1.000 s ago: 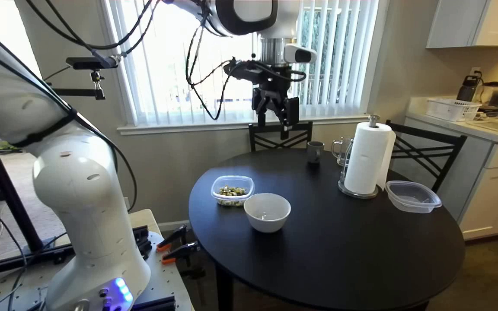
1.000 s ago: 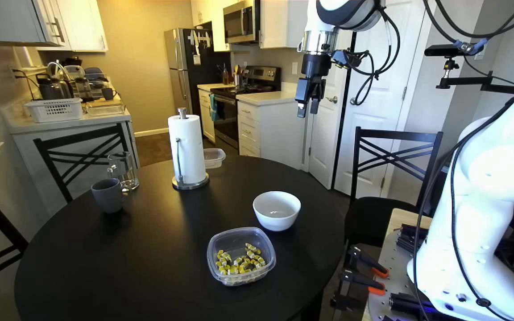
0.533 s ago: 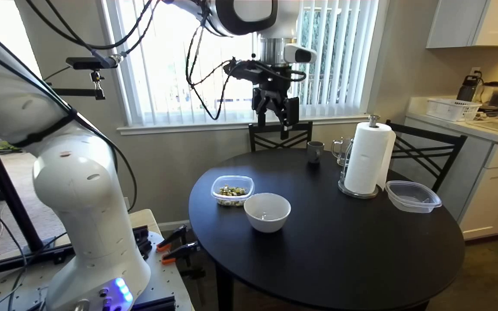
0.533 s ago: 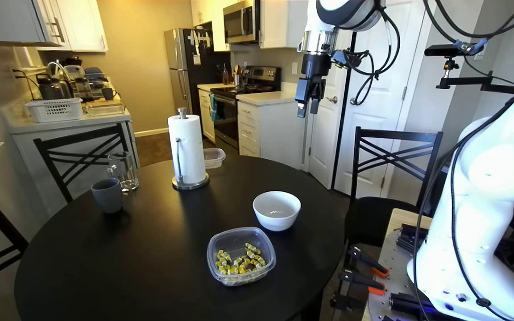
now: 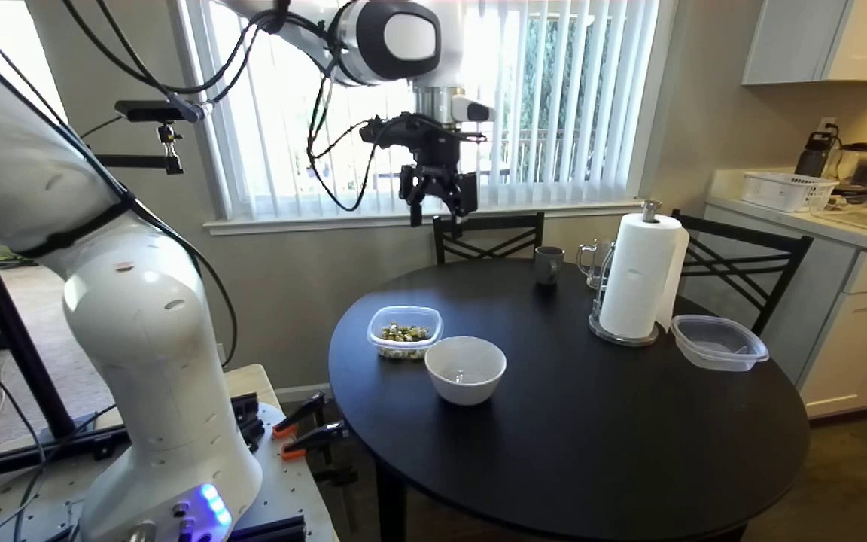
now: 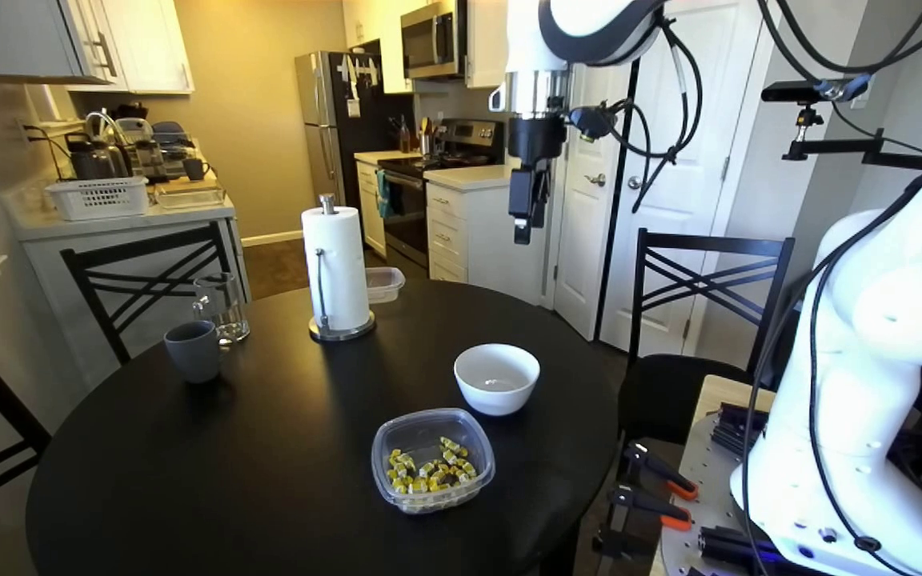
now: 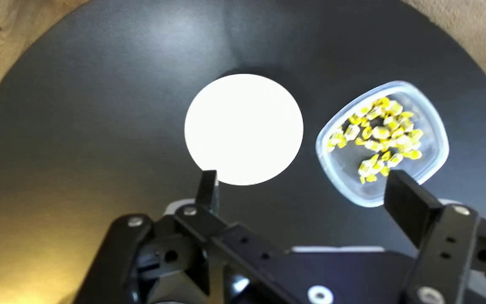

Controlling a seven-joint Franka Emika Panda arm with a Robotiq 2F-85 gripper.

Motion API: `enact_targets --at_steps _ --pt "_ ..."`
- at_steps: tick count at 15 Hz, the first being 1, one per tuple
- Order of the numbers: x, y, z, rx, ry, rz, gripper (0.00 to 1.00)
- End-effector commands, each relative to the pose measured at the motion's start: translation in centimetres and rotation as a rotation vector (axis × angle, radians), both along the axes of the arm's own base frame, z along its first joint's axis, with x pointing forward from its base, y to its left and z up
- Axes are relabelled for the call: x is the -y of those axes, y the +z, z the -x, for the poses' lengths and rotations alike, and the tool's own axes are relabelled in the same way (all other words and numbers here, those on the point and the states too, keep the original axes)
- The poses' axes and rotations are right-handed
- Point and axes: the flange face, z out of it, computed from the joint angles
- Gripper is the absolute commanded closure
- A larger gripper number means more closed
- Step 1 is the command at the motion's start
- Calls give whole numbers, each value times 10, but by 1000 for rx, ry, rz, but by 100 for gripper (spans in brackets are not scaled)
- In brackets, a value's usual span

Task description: Pour the contents in the container into the bowl

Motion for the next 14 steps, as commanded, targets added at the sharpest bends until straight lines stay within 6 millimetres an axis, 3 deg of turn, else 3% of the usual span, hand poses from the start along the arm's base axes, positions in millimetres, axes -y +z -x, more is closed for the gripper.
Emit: enact_targets --at_steps 1,4,6,8,10,11,14 --pt "-89 -40 1 -60 176 101 0" --pt "-140 -67 -1 -90 336 213 0" --pt "-156 -82 -10 -85 437 285 0" --pt "-161 -91 -25 -42 475 306 0" --pt "-164 -85 -33 114 437 299 0" --pt "-163 -88 -26 26 453 291 0" --pt "-164 -88 -34 82 443 286 0"
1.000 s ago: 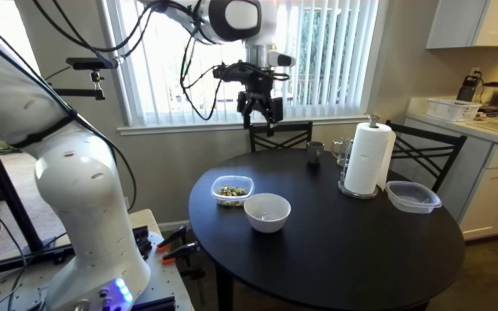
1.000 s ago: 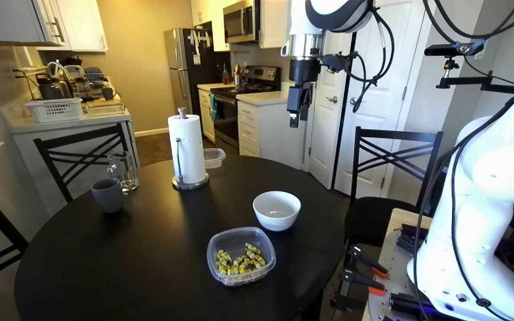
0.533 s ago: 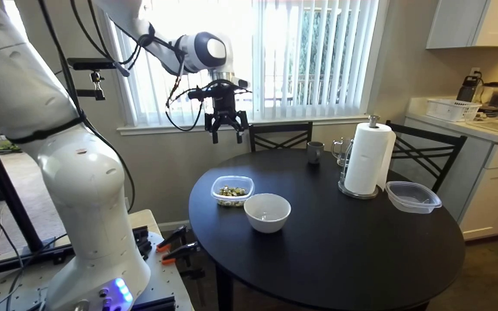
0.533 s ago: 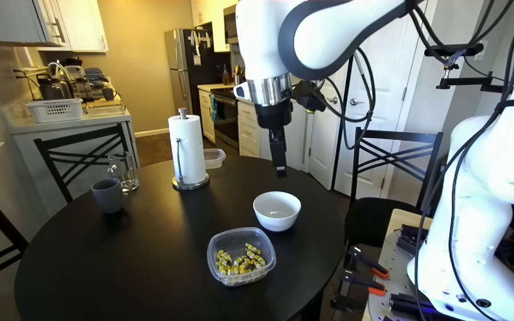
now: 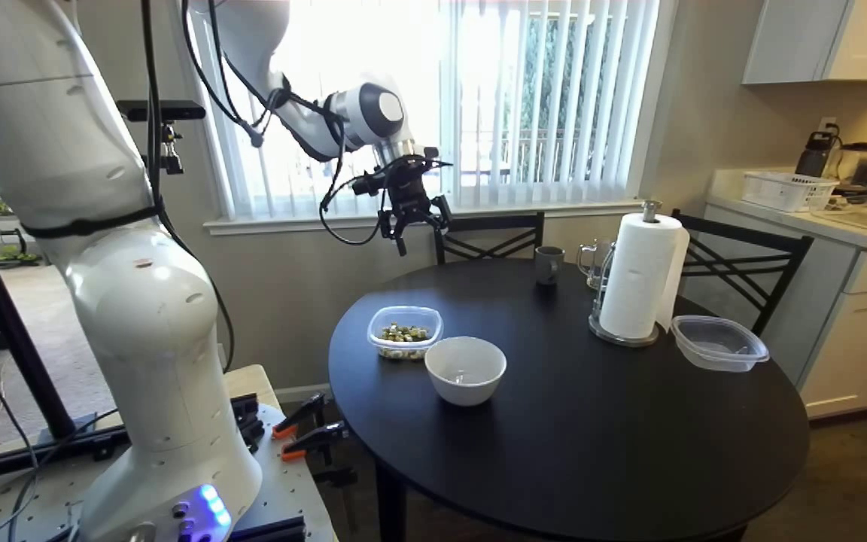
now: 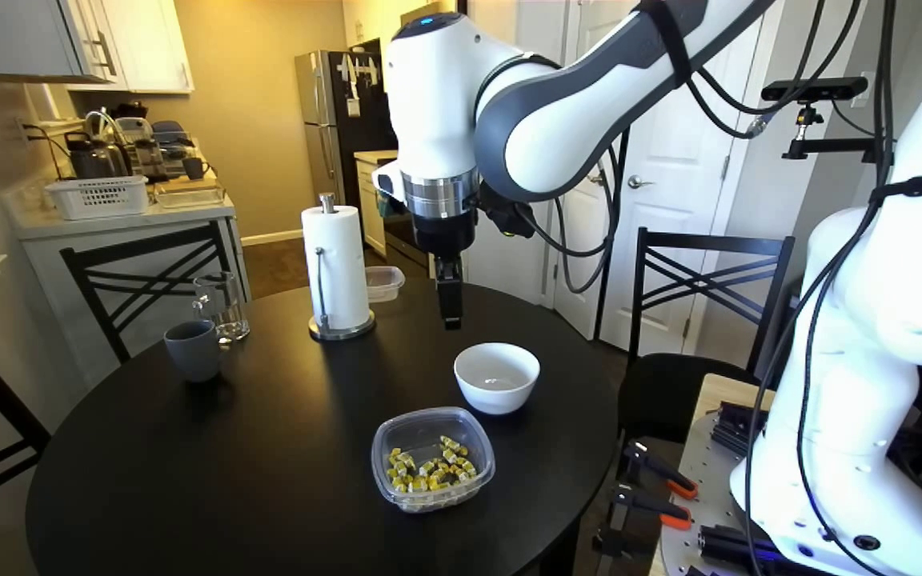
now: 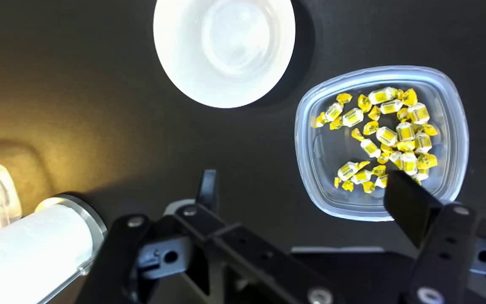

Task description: Pour the contents in the container into the bowl

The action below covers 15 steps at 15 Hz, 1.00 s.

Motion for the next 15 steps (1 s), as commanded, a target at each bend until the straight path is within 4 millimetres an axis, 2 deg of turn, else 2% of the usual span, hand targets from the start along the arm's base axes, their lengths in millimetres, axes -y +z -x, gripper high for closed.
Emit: enact_targets --at_steps 1,5,8,12,15 --pt "0 1 0 0 0 0 0" --pt "-1 2 -1 2 0 -1 0" --pt "14 -43 -42 -102 -9 17 0" --pt "29 -104 -80 -260 23 7 0" --pt "16 -126 -92 -349 156 9 0"
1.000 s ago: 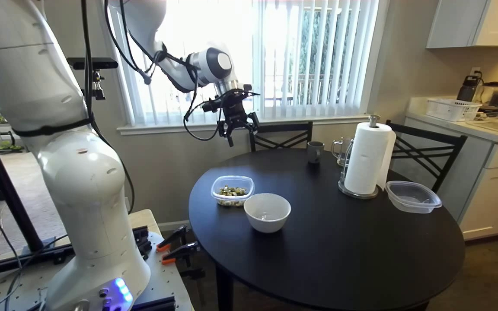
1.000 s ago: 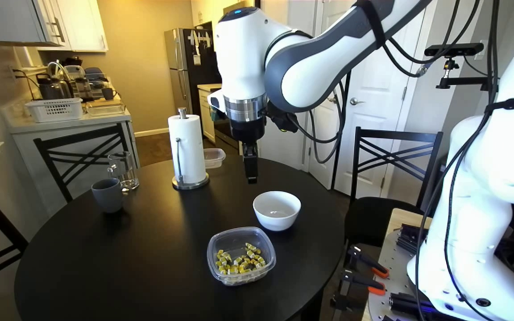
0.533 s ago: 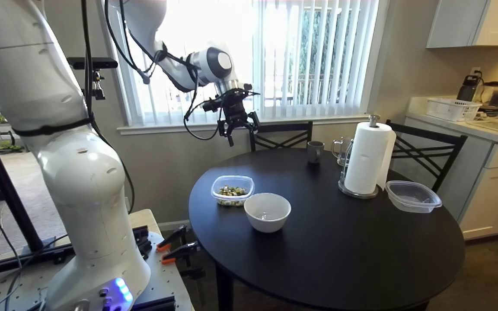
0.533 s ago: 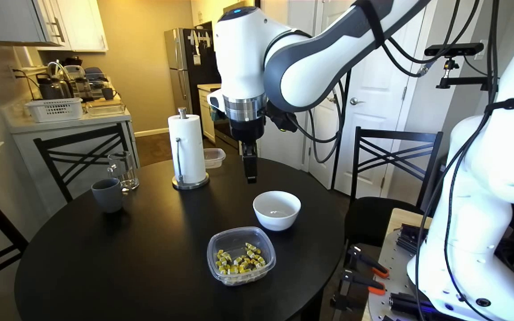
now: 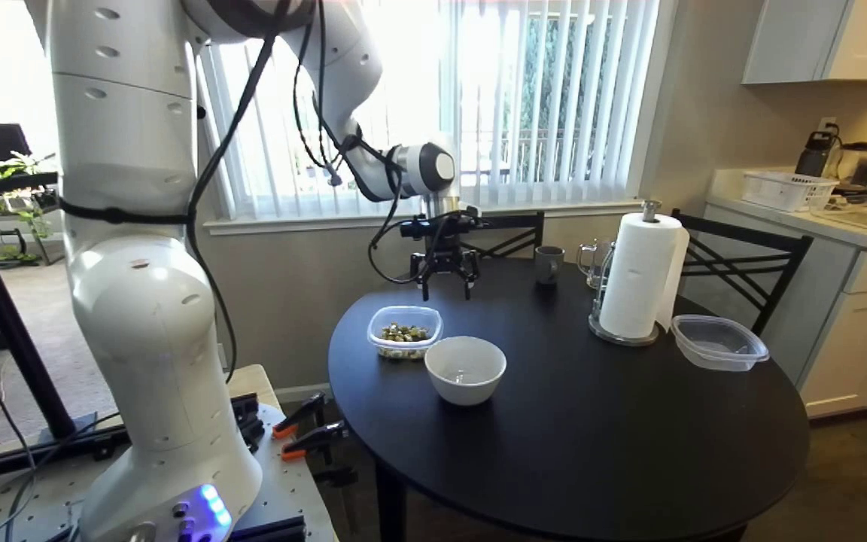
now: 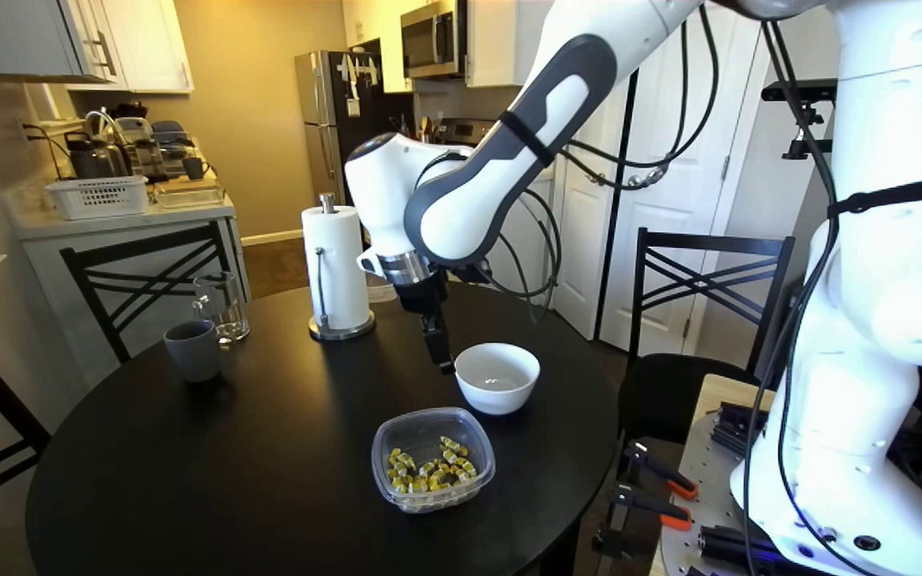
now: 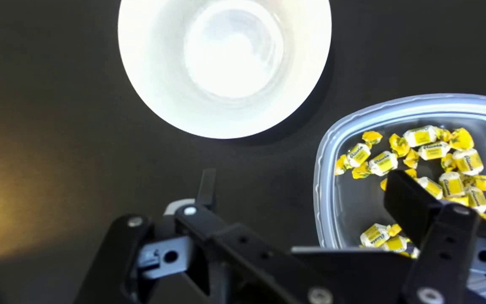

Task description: Pour the contents in the container into the bowl

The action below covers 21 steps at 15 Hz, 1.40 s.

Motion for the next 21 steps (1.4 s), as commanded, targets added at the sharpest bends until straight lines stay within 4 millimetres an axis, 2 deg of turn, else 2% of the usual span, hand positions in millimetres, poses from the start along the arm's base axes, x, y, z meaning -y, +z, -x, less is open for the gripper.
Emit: enact_targets --at_steps 1,5,11,15,16,17,19,21 --pt "-23 -16 -17 -117 160 -5 0" --pt "-44 -26 -28 -270 283 41 0" --pt "-44 -42 -65 -340 286 41 0" --pt "-39 -68 -92 -315 277 45 0" --pt "-39 -72 -95 -317 258 51 0" --pt "-40 -64 -85 -310 241 35 0" --pt "-40 -73 -88 -317 238 34 0" --pt "-41 -72 -87 -315 240 34 0"
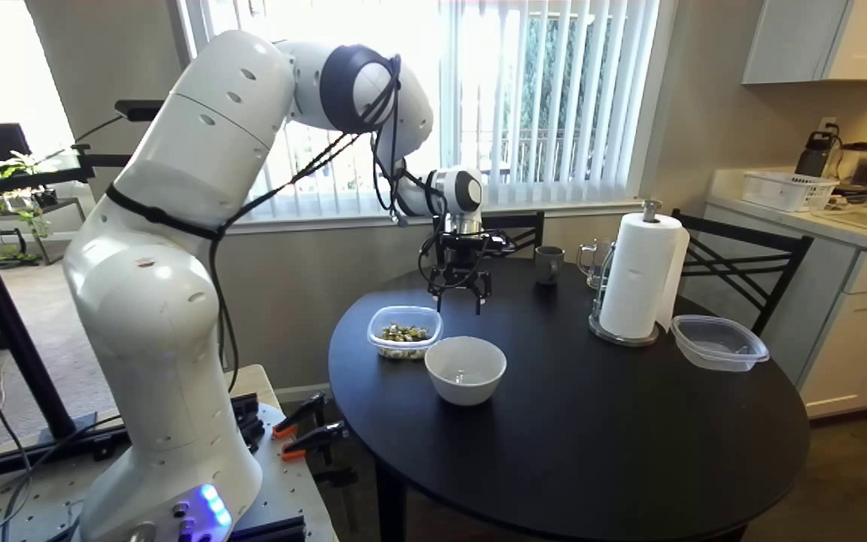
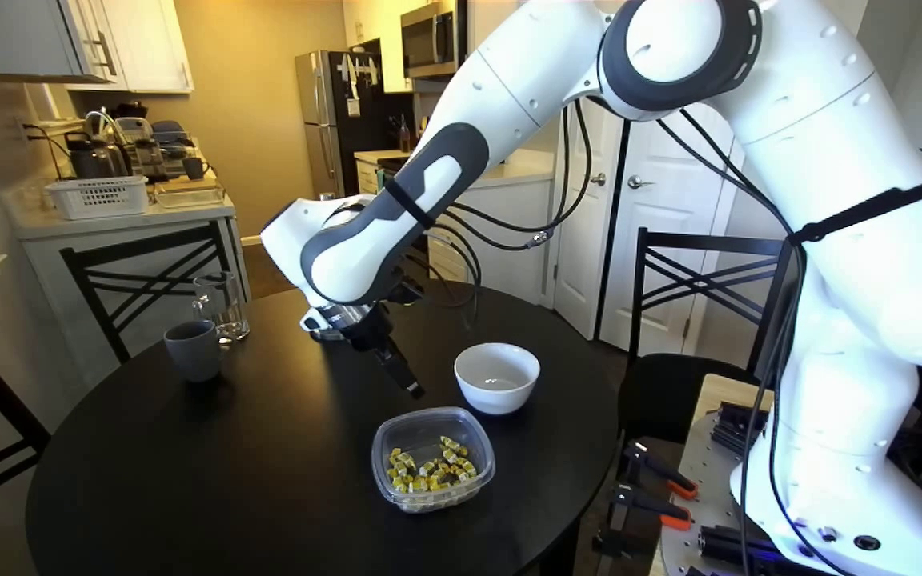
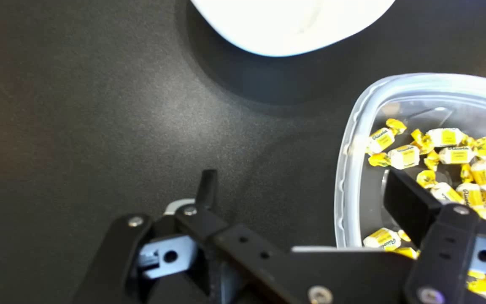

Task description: Pour the contents in the container into the bowl

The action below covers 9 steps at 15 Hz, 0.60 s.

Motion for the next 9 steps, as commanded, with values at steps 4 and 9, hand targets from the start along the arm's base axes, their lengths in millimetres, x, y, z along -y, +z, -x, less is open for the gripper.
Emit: enact_targets --at_steps 4,9 --pt "-1 1 -1 0 0 0 0" --pt "-4 -12 15 9 44 -52 0"
